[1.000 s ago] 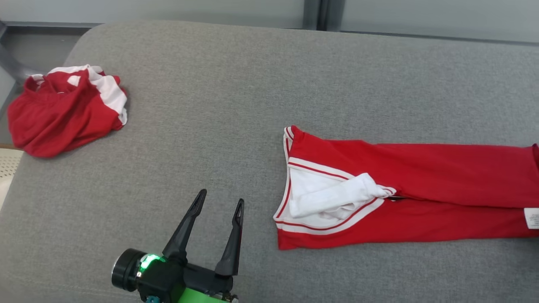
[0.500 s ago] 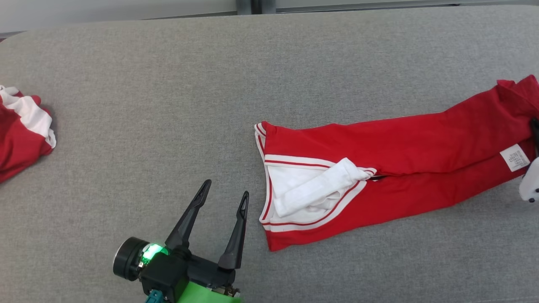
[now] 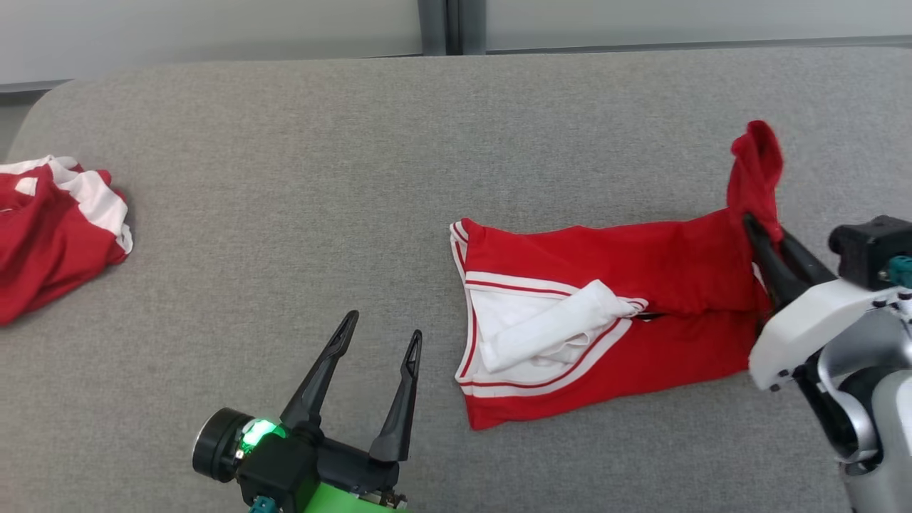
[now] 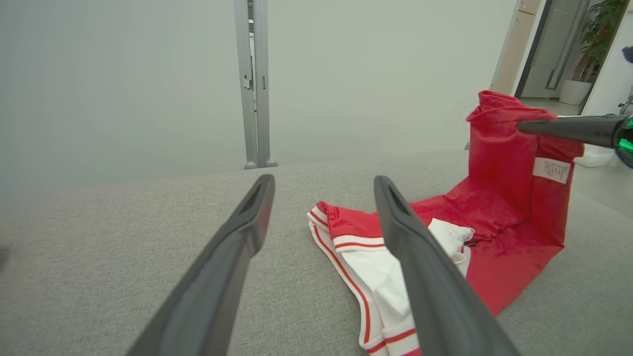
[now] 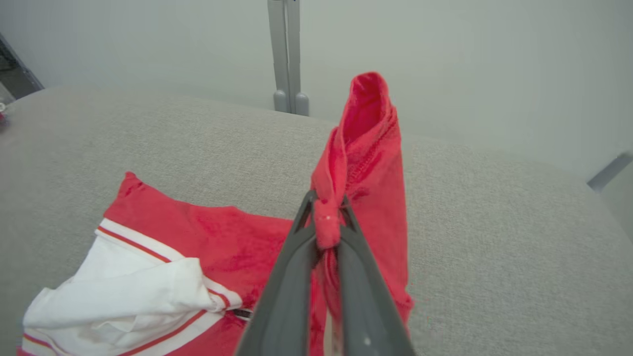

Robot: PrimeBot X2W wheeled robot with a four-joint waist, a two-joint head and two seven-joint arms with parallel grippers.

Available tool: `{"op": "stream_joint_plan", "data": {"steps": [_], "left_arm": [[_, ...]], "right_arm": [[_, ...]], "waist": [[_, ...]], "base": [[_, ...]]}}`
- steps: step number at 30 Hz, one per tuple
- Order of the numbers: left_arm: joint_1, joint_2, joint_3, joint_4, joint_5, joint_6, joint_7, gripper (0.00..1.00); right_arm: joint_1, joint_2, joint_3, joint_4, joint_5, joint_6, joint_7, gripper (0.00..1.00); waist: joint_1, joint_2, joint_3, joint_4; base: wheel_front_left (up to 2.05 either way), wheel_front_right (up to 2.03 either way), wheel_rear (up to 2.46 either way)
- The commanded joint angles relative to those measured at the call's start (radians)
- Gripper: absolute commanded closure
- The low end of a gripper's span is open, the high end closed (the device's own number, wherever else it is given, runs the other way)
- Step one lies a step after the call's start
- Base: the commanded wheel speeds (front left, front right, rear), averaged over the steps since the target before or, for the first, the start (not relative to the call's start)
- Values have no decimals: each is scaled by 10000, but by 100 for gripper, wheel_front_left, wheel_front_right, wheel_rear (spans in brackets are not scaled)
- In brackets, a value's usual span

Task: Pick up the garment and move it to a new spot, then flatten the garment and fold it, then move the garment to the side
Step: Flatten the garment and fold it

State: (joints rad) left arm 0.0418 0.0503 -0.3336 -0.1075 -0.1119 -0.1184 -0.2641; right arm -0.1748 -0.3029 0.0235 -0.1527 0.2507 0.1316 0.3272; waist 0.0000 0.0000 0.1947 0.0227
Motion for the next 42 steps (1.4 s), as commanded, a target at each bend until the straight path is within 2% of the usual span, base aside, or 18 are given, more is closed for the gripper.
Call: {"op": "stream_joint_plan", "data": {"steps": [1, 8, 14, 20, 21, 22, 23, 26, 33, 37, 42], "left_arm": [[80, 11, 23, -37, -3, 34, 1, 0], [-172, 10, -39, -79, -90, 48, 1, 0], [-285, 10, -43, -79, -213, 79, 1, 0], [-414, 10, -123, -61, -342, 137, 1, 0], [-421, 9, -113, -65, -355, 143, 1, 0], [-434, 9, -109, -68, -376, 154, 1, 0], [-456, 9, -104, -71, -395, 172, 1, 0], [-485, 9, -101, -31, -411, 186, 1, 0], [-419, 9, 41, -41, -505, 272, 1, 0], [-232, 9, 206, -15, -635, 425, 1, 0], [-60, 10, 429, 34, -822, 728, 1, 0]], "right_arm": [[23, 238, 190, -177, -86, -19, 35, 100], [-133, 1084, 1039, -300, -392, -16, 54, 100], [-162, 1448, 1969, -134, -315, -18, 112, 100], [-202, 1737, 2856, 540, -172, -16, 175, 100], [-240, 1778, 3047, 675, -127, -14, 179, 86], [-260, 1822, 3171, 785, -65, -14, 182, 62], [-328, 1851, 3269, 870, -34, -14, 112, 0], [-438, 1987, 3385, 946, 143, -14, -137, 0], [-660, 1603, 2364, 360, -120, -14, -1372, 0], [-465, 1472, 1326, 794, 131, -14, -2742, 0], [-228, 1295, 999, 1681, -166, -14, -4449, 0]], "waist": [[0, 0, 17, 289], [0, 0, 319, 886], [0, 0, 604, 1275], [0, 0, 764, 1466], [0, 0, 786, 1471], [0, 0, 806, 1472], [0, 0, 826, 1469], [0, 0, 851, 1425], [0, 0, 517, 829], [0, 0, 120, 227], [0, 0, -357, -353]], "base": [[0, 0, 0], [0, 0, 0], [0, 0, 0], [0, 0, 0], [0, 0, 0], [0, 0, 0], [0, 0, 0], [0, 0, 0], [0, 0, 0], [0, 0, 0], [0, 0, 0]]}}
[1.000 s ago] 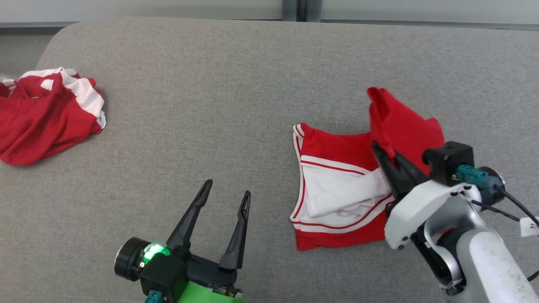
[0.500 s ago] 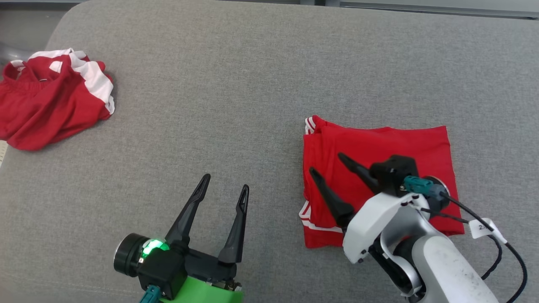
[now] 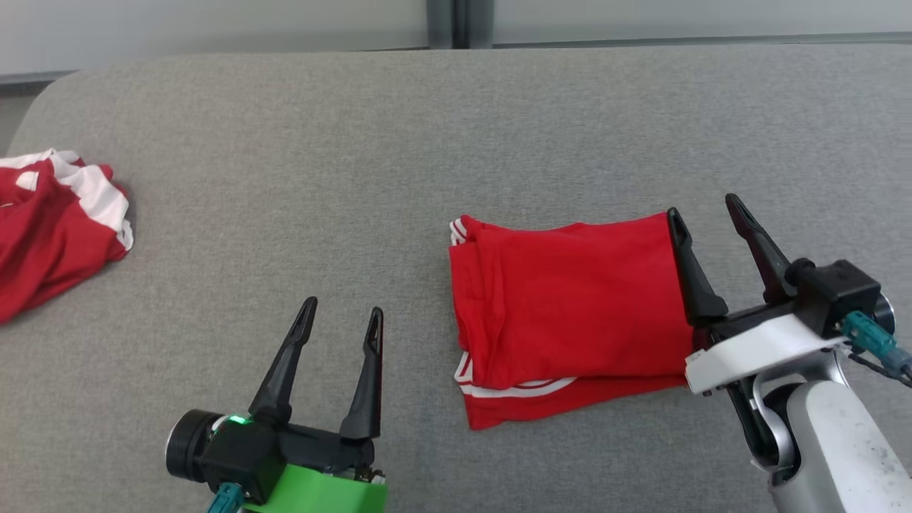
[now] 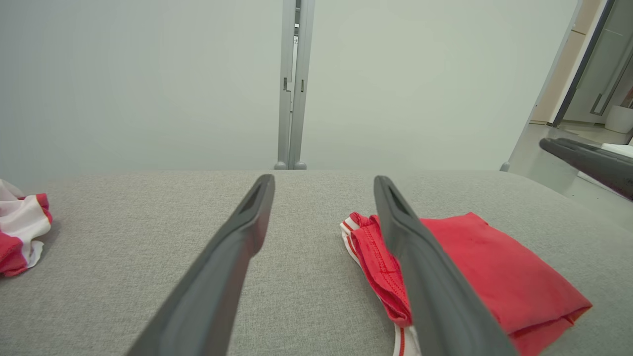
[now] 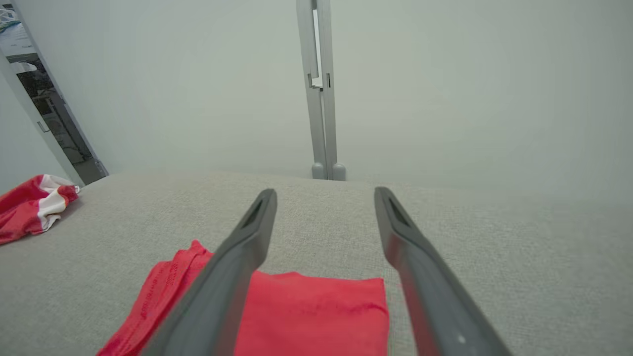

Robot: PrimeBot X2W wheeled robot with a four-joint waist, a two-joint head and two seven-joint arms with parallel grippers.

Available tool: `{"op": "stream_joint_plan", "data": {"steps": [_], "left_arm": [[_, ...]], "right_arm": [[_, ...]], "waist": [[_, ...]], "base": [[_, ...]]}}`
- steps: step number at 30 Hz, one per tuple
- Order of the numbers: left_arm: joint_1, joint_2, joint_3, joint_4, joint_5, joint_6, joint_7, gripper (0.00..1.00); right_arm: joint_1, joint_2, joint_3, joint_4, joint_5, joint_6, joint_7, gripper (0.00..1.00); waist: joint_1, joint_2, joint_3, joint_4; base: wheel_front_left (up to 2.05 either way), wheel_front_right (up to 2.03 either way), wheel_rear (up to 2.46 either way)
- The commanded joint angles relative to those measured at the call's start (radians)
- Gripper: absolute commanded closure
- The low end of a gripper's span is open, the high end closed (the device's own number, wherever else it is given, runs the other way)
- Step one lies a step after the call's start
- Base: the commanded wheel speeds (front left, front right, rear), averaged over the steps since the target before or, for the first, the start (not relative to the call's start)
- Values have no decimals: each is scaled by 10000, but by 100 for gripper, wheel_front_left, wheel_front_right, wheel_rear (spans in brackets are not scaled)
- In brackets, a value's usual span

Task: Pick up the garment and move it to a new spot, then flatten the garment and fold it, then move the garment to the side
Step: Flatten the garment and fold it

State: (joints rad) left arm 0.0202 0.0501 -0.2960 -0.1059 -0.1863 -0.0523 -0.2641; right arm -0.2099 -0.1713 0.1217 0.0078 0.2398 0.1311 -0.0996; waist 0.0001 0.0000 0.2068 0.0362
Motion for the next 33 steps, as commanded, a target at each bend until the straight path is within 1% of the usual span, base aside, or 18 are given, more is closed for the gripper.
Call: {"op": "stream_joint_plan", "data": {"steps": [1, 4, 8, 10, 14, 18, 20, 24, 28, 33], "left_arm": [[201, 12, 108, 41, -96, 128, 1, 0], [387, 12, 293, 100, -120, 367, 1, 0], [639, 14, 536, 185, -221, 550, 1, 0], [750, 14, 660, 160, -222, 579, 1, 0], [1039, 12, 962, 135, -284, 533, 1, 0], [1340, 12, 1302, 143, -126, 475, 1, 0], [1491, 12, 1417, 187, -80, 446, 1, 0], [1755, 12, 1528, 272, 23, 381, 1, 0], [1944, 12, 1559, 461, 24, 340, 1, 0], [2030, 12, 1596, 641, -48, 304, 1, 0]], "right_arm": [[199, -52, 42, 244, -79, -9, -487, 0], [484, -341, 169, 826, -485, -12, -1291, 0], [950, -357, 127, 1287, -861, -12, -1634, 0], [1137, -324, 63, 966, -1026, -12, -1672, 0], [2022, -106, -267, 397, -1190, -13, -1652, 0], [2640, 171, -393, 202, -1141, -13, -1655, 0], [2911, 187, -402, 117, -1240, -13, -1655, 0], [3208, 286, -342, -120, -1402, -13, -1656, 0], [3386, 310, -119, -28, -1484, -13, -1657, 0], [3519, 417, -127, -6, -1395, -13, -1658, 0]], "waist": [[-1, 0, -572, -570], [-1, 0, -875, -796], [-1, 0, -1269, -953], [-1, 0, -1474, -978], [-1, 0, -1819, -985], [-1, 0, -1999, -1013], [-1, 0, -2063, -1013], [-1, 0, -2176, -1012], [-1, 0, -2317, -1020], [-1, 0, -2445, -963]], "base": [[0, 0, 0], [0, 0, 0], [0, 0, 0], [0, 0, 0], [0, 0, 0], [0, 0, 0], [0, 0, 0], [0, 0, 0], [0, 0, 0], [0, 0, 0]]}}
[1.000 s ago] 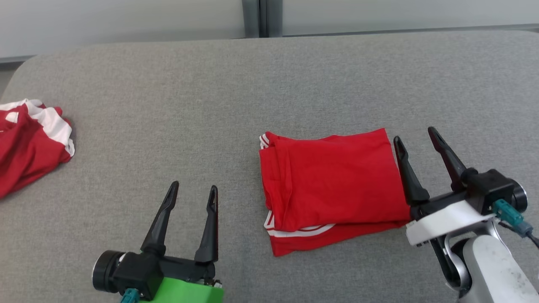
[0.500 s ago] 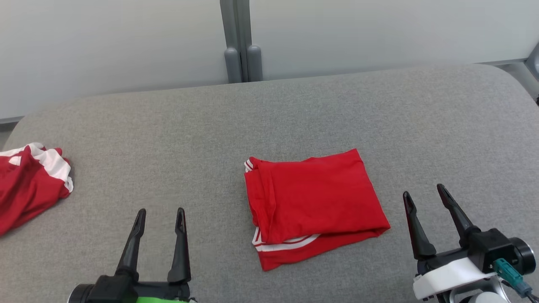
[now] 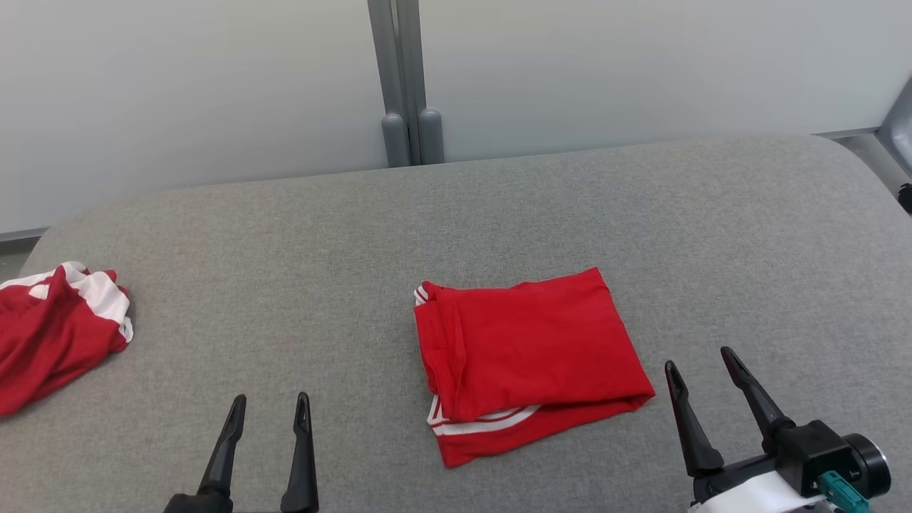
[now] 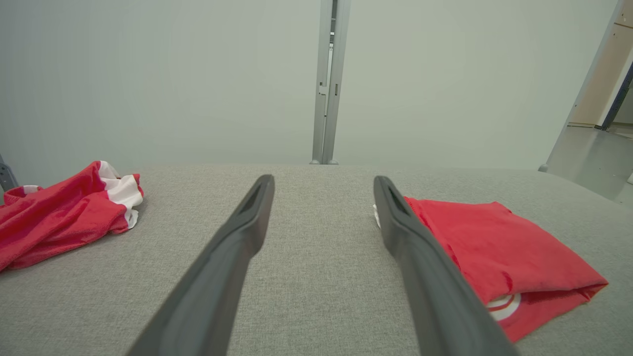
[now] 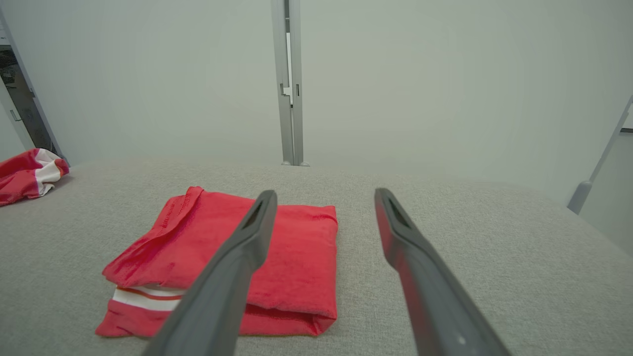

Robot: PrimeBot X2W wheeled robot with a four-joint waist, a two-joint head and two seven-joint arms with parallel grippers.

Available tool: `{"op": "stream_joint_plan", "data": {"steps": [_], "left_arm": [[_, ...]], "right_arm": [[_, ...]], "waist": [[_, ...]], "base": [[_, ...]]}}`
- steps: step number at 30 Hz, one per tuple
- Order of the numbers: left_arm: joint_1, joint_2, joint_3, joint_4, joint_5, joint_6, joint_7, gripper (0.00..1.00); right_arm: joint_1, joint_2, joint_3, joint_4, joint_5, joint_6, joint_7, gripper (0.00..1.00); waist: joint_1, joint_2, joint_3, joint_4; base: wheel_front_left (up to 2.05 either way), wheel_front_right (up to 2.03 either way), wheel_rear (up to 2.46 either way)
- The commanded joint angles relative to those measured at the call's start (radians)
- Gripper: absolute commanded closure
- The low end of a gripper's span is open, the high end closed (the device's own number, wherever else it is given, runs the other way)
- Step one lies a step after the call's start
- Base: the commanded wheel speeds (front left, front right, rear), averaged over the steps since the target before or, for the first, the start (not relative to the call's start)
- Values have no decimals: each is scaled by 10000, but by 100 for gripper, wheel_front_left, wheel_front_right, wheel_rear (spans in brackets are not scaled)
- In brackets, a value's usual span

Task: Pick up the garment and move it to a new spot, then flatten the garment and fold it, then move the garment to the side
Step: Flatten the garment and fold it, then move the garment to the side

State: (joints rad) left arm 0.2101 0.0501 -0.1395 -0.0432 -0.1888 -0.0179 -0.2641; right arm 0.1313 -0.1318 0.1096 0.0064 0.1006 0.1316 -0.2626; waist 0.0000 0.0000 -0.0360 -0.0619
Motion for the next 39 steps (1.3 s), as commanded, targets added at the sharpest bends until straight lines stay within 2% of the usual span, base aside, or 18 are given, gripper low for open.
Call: {"op": "stream_joint_plan", "data": {"steps": [1, 31, 34, 39], "left_arm": [[139, 12, 34, 39, -23, -45, 1, 0], [-75, 12, 100, -46, 260, -76, 2, 0], [-129, 12, 111, -83, 189, -100, 2, 0], [-309, 12, 42, -125, 188, -140, 2, 0]], "right_arm": [[105, 29, 6, 12, 5, -19, -28, 0], [-34, -77, 75, 17, 140, -19, -29, 0], [-156, -118, 128, 76, 362, -19, -29, 0], [-580, -437, 405, 506, 1469, -19, -27, 0]], "waist": [[0, 0, -33, 33], [0, 0, 46, 202], [0, 0, 176, 236], [0, 0, 543, 327]], "base": [[0, 0, 0], [0, 0, 0], [0, 0, 0], [0, 0, 0]]}}
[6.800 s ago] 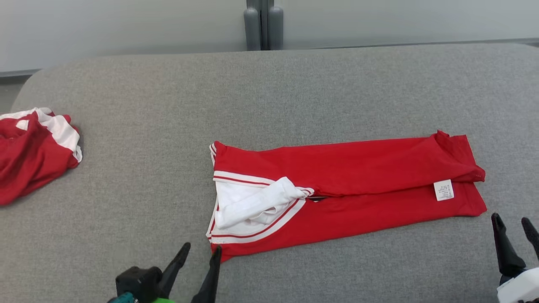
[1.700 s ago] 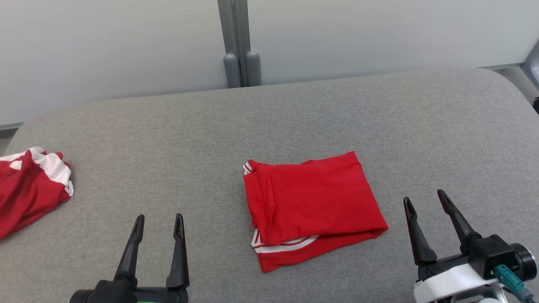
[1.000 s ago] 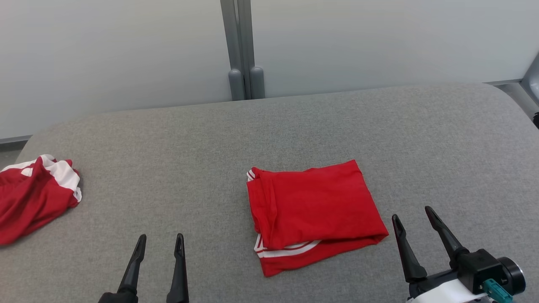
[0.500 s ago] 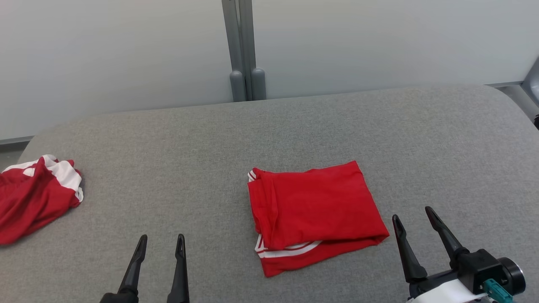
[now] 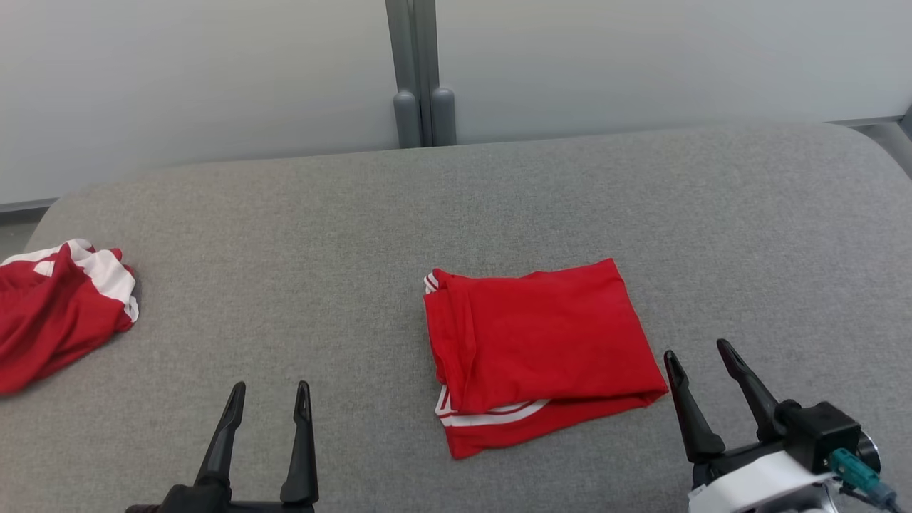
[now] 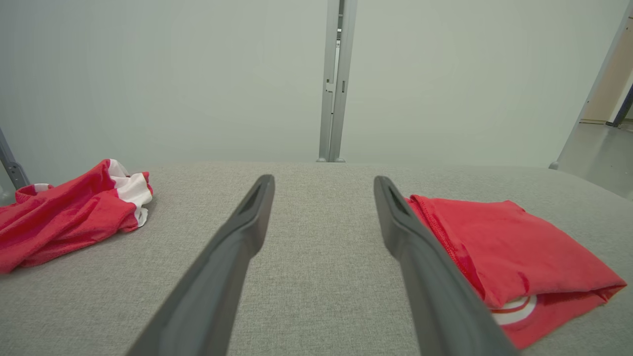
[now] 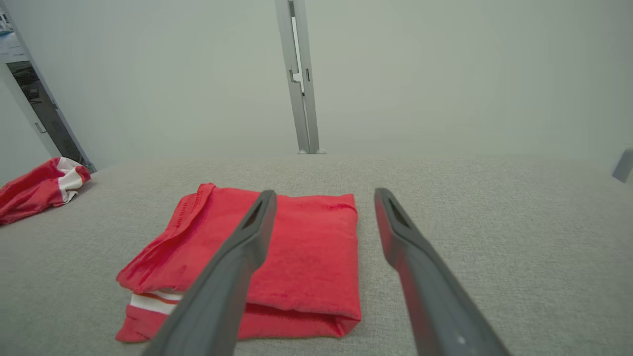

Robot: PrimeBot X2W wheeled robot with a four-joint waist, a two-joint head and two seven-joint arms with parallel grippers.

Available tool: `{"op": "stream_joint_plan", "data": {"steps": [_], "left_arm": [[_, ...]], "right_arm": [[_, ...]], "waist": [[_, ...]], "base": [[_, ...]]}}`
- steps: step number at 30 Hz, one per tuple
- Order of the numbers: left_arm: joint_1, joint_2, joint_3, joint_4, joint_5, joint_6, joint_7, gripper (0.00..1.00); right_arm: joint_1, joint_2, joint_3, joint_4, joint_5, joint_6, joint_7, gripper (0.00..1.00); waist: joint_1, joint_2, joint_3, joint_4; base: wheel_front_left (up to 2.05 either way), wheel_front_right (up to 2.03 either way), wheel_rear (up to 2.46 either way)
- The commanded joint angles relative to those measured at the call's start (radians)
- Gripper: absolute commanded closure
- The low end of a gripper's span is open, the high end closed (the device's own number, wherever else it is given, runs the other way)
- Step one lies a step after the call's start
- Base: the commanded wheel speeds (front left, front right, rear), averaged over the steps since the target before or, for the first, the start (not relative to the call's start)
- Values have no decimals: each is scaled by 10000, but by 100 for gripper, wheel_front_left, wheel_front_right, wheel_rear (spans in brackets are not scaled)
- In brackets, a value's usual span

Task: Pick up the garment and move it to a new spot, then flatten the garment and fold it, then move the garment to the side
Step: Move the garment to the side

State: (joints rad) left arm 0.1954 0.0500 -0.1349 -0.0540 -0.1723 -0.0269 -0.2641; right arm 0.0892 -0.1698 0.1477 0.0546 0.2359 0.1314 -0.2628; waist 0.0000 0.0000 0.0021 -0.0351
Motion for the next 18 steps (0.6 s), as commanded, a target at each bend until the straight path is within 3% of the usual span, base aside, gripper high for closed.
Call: {"op": "stream_joint_plan", "data": {"steps": [1, 6, 10, 18], "left_arm": [[-208, 14, -34, -29, 42, -57, 2, 0], [-635, 14, -157, -175, 152, -144, 2, 0], [-985, 15, -228, -192, 223, -252, 2, 0], [-1417, 14, -314, -76, 249, -464, 2, 0]], "right_arm": [[-342, -177, 99, 135, 504, -17, -25, 0], [-1254, -1121, 966, 744, 2808, -14, -25, 0], [-2035, -2142, 2014, 1228, 5526, -13, 107, 0], [-3076, -3438, 2678, 1249, 10671, -11, 1763, 0]], "waist": [[0, 0, 273, 76], [0, 0, 1030, 238], [0, 0, 1528, 417], [0, 0, 2165, 632]], "base": [[0, 0, 0], [0, 0, 0], [0, 0, 0], [0, 0, 0]]}}
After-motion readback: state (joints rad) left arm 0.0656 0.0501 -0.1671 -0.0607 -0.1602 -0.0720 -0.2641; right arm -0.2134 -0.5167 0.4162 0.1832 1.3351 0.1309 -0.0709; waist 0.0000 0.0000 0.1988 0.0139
